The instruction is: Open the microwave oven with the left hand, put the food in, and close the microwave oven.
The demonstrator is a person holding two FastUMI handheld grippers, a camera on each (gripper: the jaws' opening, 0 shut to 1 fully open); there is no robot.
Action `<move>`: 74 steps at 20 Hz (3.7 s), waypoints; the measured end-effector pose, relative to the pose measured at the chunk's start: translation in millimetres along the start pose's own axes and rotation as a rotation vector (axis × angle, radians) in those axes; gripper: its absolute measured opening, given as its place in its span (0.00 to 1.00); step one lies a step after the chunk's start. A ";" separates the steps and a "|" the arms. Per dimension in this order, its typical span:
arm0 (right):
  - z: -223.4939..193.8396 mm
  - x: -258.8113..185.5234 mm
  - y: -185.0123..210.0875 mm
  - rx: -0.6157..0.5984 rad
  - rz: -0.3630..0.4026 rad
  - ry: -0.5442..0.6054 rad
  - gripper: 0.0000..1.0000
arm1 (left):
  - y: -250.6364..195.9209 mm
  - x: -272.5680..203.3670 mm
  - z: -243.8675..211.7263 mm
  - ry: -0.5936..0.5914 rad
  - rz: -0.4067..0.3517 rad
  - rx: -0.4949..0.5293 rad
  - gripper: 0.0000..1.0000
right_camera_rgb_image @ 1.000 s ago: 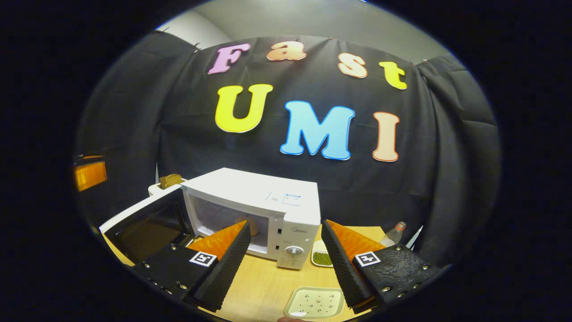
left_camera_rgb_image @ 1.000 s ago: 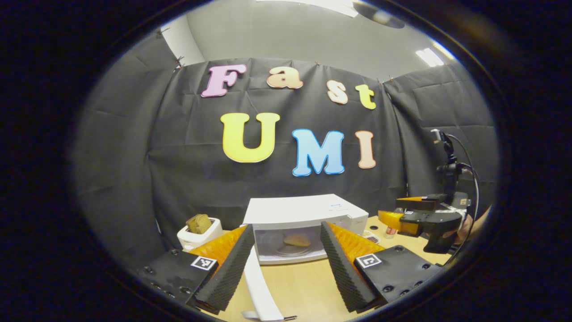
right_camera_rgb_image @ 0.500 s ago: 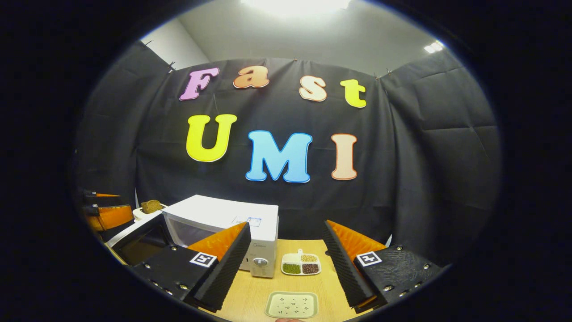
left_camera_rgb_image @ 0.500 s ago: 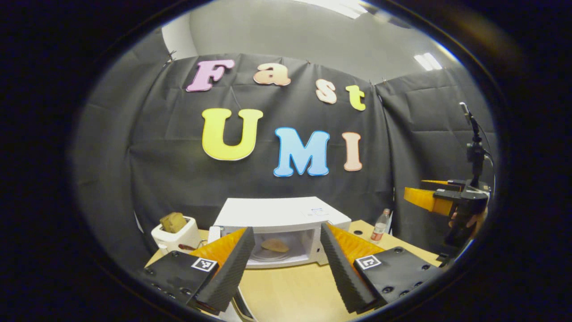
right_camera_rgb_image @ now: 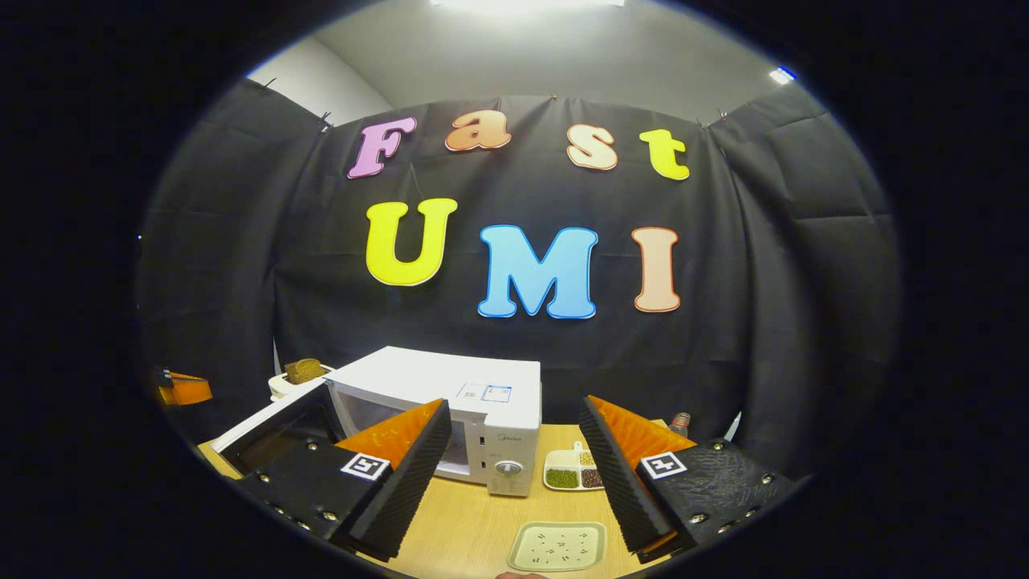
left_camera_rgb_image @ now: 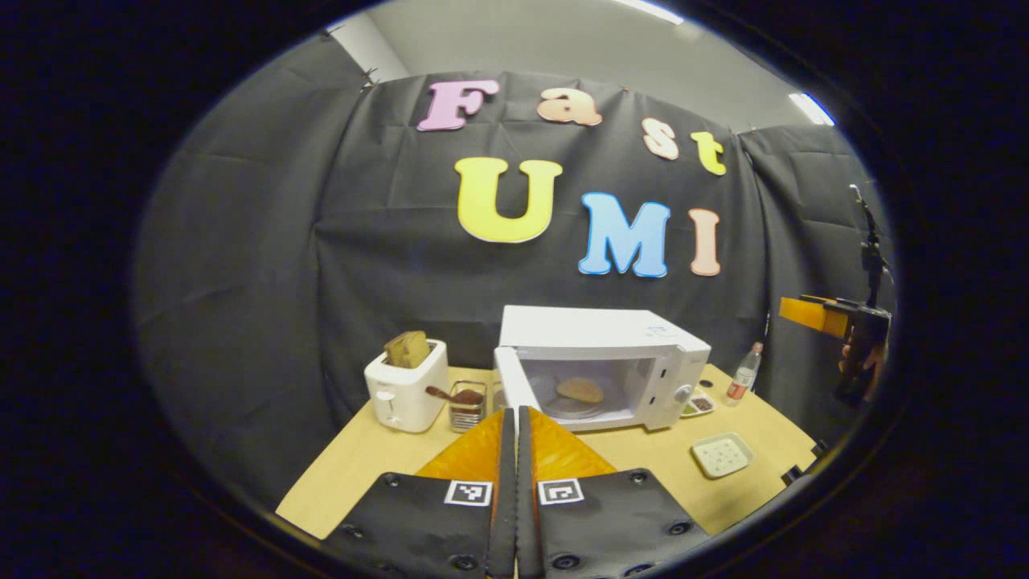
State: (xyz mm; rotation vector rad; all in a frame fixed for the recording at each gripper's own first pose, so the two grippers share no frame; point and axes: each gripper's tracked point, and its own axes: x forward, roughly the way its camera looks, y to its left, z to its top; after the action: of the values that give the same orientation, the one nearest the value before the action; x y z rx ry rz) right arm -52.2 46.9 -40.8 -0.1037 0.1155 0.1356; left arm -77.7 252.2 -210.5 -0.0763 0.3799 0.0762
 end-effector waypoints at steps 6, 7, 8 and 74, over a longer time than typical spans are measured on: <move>8.0 13.5 -16.7 0.053 -0.025 -0.009 0.98 | 8.8 -8.2 -70.0 0.144 -0.007 -0.017 0.07; 8.9 15.5 -20.1 0.053 -0.034 -0.010 0.98 | -1.9 -6.2 -77.9 0.161 -0.023 -0.004 0.07; 11.9 17.2 -22.7 0.058 -0.040 -0.015 0.98 | -14.8 -3.8 -82.3 0.171 -0.044 0.008 0.07; 63.8 19.4 -120.0 0.059 -0.129 -0.083 0.98 | -266.8 203.1 -37.8 0.122 -0.337 0.068 0.07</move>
State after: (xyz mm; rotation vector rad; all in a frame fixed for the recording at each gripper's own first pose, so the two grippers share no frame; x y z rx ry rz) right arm -9.3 -61.8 31.3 -0.0468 0.0297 0.0072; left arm 120.1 -4.2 -305.1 -0.0775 0.4861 -0.2755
